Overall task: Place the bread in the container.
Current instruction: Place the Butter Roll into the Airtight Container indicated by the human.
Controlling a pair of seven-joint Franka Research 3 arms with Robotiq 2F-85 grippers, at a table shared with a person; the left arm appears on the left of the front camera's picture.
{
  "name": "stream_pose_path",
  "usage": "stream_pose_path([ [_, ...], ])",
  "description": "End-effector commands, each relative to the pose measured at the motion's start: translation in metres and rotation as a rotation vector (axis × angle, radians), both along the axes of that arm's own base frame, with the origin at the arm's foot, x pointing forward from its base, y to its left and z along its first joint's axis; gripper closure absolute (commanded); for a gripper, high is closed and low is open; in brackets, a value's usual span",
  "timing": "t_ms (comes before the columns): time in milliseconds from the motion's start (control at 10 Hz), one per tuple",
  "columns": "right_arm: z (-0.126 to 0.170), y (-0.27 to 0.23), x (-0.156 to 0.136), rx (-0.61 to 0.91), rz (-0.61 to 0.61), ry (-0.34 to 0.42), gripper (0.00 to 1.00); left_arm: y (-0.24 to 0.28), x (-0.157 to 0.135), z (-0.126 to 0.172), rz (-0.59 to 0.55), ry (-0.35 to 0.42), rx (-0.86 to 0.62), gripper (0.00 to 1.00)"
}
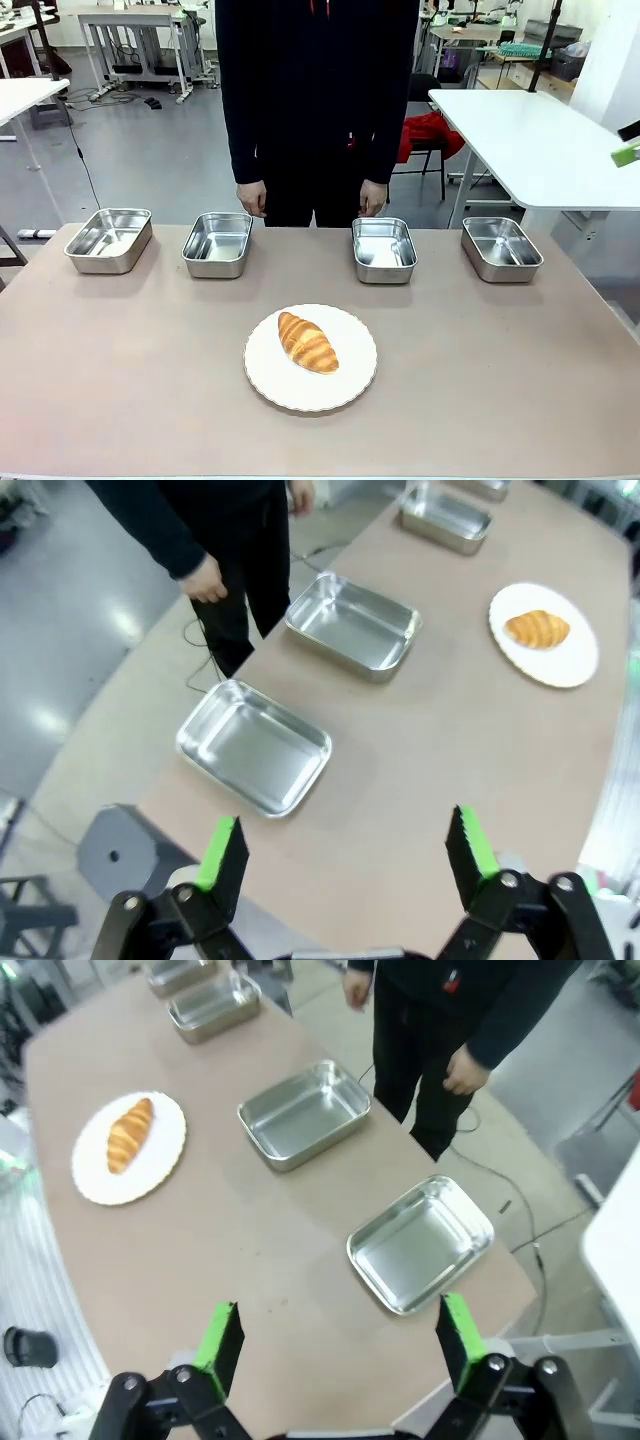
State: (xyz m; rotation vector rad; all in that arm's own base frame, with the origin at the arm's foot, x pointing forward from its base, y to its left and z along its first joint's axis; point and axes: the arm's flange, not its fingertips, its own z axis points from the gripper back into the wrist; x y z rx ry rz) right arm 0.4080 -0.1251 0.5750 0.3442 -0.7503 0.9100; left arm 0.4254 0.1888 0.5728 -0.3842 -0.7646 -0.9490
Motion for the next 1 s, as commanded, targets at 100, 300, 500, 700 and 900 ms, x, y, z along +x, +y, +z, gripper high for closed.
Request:
stream_pose_path([
  [100,-0.006,-0.030,0.007,0.028,0.052,-0.011,0.00,0.034,0.015,-0.002,-0.077,-0.038,-0.028,0.00],
  [300,0.000,-0.037,0.005,0.044,0.060,-0.016,0.00,0.042,0.016,-0.001,-0.082,-0.048,-0.040,0.00],
  [500,0.007,-0.032,0.005,0.040,0.057,-0.012,0.00,0.036,0.017,0.004,-0.073,-0.025,-0.057,0.00],
  [700,0.018,-0.022,0.001,0.047,0.061,-0.027,0.00,0.025,0.009,0.014,-0.070,-0.042,-0.064,0.00],
  [900,0.031,-0.014,-0.002,0.054,0.063,-0.057,0.00,0.019,0.000,0.021,-0.077,-0.054,-0.077,0.00],
])
